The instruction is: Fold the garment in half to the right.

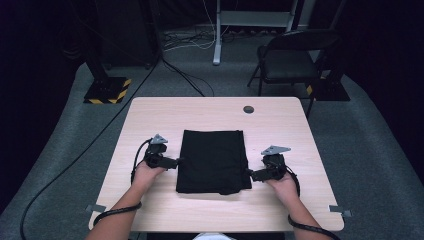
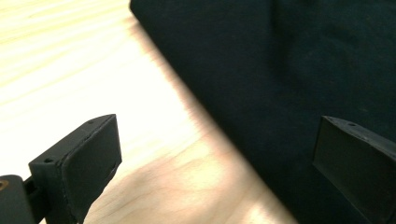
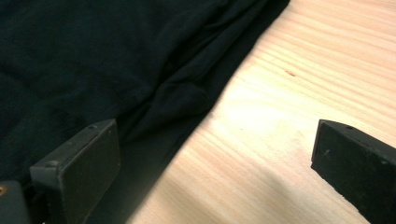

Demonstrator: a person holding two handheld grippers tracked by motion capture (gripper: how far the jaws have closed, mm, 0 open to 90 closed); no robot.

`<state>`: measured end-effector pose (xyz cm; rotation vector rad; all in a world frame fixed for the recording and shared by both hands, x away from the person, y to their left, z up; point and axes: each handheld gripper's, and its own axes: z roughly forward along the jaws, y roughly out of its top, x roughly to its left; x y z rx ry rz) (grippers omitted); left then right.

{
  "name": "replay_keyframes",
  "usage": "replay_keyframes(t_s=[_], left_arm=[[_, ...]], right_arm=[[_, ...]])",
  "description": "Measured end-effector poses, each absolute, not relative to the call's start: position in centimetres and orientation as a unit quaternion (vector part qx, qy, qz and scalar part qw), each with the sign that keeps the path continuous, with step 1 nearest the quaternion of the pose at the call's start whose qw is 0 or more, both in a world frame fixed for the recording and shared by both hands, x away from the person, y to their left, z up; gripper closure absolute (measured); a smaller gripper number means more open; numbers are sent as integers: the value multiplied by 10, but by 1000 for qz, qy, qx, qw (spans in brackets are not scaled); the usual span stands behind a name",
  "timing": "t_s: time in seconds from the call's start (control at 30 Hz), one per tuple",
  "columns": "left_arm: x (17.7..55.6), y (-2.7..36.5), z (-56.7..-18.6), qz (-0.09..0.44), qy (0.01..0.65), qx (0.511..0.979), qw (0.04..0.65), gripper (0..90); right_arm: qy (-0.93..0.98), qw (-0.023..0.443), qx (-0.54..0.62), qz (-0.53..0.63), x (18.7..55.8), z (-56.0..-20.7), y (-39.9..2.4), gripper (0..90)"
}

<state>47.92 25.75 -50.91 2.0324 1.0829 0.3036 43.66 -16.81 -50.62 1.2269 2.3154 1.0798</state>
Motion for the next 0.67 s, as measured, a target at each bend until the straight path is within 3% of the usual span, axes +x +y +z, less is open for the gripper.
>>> replay_keyframes(t_s=[0.67], left_arm=[[488, 283, -514, 131, 482, 774, 388, 13]], right_arm=[[786, 160, 456, 385, 442, -505, -189, 6]])
